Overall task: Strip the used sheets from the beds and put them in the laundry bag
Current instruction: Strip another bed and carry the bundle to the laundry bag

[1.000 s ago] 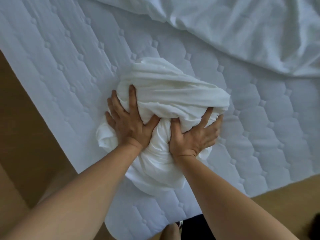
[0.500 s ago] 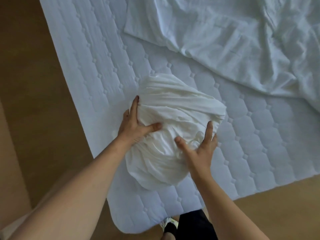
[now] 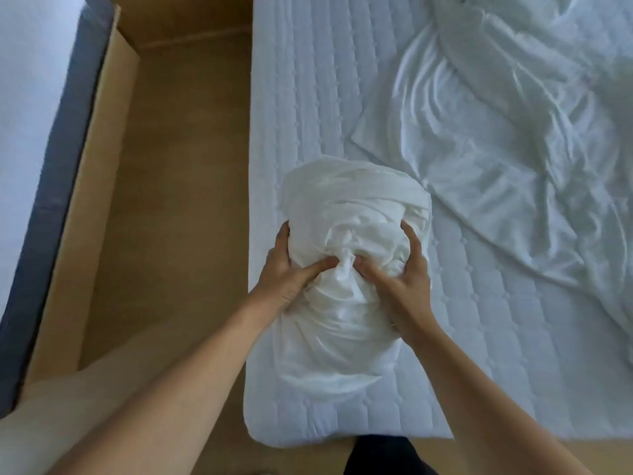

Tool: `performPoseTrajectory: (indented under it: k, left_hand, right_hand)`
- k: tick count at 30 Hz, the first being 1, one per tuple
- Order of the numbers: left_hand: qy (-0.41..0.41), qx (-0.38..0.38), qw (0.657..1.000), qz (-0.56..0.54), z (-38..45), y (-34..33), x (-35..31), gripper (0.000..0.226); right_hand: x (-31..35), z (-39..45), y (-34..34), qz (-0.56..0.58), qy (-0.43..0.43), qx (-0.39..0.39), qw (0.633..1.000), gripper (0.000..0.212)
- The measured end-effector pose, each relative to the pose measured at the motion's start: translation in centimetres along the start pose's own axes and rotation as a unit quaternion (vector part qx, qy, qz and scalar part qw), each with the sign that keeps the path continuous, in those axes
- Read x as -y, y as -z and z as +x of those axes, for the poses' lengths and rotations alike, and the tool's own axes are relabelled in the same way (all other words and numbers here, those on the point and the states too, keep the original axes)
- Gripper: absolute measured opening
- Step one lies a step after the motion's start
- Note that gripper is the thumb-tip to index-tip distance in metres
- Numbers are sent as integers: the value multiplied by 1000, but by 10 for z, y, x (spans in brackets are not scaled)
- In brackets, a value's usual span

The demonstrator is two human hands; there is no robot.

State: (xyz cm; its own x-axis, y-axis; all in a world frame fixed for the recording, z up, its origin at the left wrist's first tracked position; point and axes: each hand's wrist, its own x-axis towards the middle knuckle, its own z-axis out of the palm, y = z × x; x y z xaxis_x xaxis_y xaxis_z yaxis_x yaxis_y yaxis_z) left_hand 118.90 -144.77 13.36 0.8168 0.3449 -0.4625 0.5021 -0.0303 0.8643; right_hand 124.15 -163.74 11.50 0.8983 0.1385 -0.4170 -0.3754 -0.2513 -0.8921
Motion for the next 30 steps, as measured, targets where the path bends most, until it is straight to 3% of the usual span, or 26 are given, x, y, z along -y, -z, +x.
performPoseTrajectory:
  k: [2,5,8,11,14,21,26,30]
  left_hand:
    - [-41,-24,999,3,-25,41,-30,103]
    - [-94,-91,991,12,-78,114,-66,124]
    - [-142,-163,976,5,-156,199,-96,119]
    - [-202,-249,947,-2,-254,283,-114,105]
    - [-225,-347,910,2,-359,364,-112,118]
    - [-255,-536,804,4,-593,508,-46,136]
    - [-210,-654,726,7,-724,582,26,150]
    - [-187,-707,682,-23,-796,629,95,143]
  right_hand:
    - [41,-20,-23,11,44,33,998,106]
    - [107,-62,-67,14,120,89,989,105]
    - [175,-124,-128,16,207,151,967,108]
    - [234,-208,-200,26,282,216,934,111]
    - [272,-306,-272,35,341,282,896,108]
    - [290,-530,-421,80,427,436,788,108]
    - [271,-668,-512,82,428,540,720,112]
    - [240,-753,-590,57,413,605,678,118]
